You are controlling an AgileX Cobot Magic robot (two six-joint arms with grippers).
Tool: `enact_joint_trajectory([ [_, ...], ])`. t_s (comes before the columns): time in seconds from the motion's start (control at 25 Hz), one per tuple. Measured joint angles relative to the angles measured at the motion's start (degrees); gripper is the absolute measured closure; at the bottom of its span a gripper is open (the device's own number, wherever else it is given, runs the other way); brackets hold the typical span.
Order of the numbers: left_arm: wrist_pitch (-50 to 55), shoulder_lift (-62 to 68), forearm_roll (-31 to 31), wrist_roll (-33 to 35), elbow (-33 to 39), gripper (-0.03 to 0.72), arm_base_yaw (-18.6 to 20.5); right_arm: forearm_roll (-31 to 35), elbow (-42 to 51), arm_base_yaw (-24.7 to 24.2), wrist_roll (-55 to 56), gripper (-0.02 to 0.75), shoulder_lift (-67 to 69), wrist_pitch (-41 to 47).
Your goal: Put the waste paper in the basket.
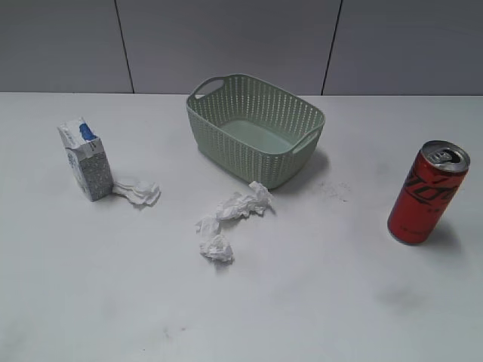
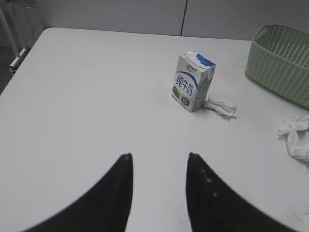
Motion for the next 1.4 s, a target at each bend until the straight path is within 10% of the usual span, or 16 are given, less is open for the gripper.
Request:
enact_joint_trajectory([
  [1.4, 0.0, 0.0, -0.2, 0.0, 0.0, 0.421, 0.0, 0.0, 0.0, 0.0, 0.0, 0.154, 0.0, 0.0],
])
